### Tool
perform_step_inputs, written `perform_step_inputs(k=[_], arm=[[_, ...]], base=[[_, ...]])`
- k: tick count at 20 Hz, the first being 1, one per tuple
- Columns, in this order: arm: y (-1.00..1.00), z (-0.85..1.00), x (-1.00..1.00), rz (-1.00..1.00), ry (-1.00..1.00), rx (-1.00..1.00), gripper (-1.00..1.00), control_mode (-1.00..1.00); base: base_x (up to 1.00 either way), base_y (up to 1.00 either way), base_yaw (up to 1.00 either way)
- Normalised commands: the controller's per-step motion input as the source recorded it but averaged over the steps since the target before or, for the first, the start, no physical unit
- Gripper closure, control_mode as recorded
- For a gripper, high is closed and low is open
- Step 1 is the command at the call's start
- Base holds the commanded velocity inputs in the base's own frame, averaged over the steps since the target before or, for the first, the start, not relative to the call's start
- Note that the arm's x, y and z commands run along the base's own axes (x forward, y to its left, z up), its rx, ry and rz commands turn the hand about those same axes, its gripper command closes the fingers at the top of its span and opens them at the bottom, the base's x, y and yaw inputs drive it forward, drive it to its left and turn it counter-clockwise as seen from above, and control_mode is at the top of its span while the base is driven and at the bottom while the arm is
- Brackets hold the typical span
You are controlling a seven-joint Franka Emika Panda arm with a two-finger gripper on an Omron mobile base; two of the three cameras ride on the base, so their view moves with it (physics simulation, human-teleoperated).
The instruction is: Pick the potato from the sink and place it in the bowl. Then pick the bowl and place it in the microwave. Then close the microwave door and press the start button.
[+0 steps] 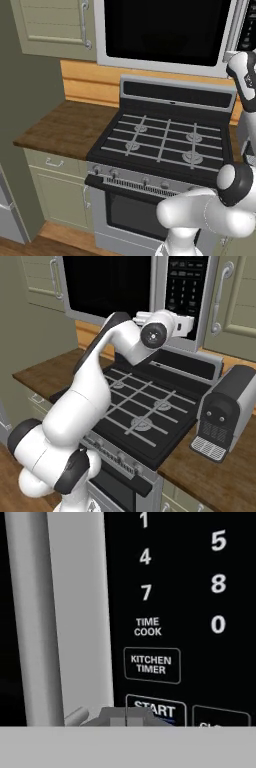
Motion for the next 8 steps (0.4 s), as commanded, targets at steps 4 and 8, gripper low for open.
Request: perform_step_inputs(k=[4, 8], arm=[[0.81, 0.02, -0.87, 0.0, -0.13, 0.0, 1.0, -1.0], [0.26, 0.15, -0.98, 0.0, -0.16, 0.0, 1.0, -1.0]], base=[[0.0, 0.0, 0.0], [0.0, 0.0, 0.0]])
